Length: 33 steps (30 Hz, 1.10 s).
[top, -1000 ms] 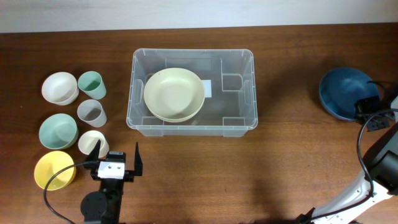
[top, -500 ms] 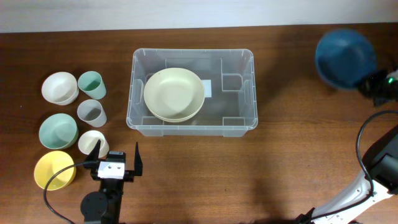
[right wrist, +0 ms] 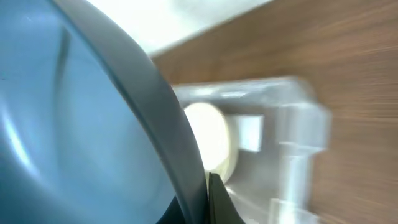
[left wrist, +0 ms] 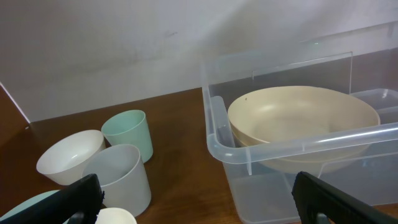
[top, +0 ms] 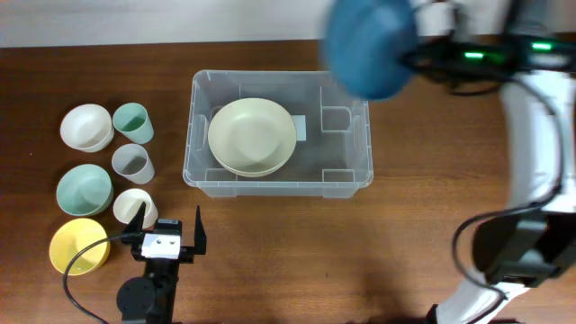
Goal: Pack container
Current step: 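Lift the dark blue bowl and carry it over the bin, then stack the blue bowl onto the cream bowls and release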
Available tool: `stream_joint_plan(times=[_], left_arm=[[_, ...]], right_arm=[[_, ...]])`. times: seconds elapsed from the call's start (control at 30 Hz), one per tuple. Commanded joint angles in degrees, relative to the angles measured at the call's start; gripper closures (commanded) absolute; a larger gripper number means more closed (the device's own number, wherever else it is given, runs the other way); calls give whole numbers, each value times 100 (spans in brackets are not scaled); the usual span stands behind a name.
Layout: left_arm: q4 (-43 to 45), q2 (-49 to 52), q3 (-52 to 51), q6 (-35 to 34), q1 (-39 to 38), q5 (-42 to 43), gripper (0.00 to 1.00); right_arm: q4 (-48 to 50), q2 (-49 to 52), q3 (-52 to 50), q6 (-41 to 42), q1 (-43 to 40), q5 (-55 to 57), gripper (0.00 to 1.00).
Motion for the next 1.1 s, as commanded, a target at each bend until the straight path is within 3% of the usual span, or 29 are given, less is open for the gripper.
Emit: stream_joint_plan(times=[0.0, 0.13, 0.37, 1.07], left_arm=[[13, -44, -44, 70, 15, 42, 0], [13, -44, -44, 70, 15, 42, 1], [13, -44, -44, 70, 15, 42, 0], [13, -44, -44, 70, 13, 42, 0]], right_arm=[[4, 7, 48, 413, 1106, 1722, 96], [70, 245, 48, 1012, 2221, 2876, 96], [323, 802, 42, 1427, 2970, 2992, 96], [442, 1943, 42, 1746, 3064, 2813, 95]])
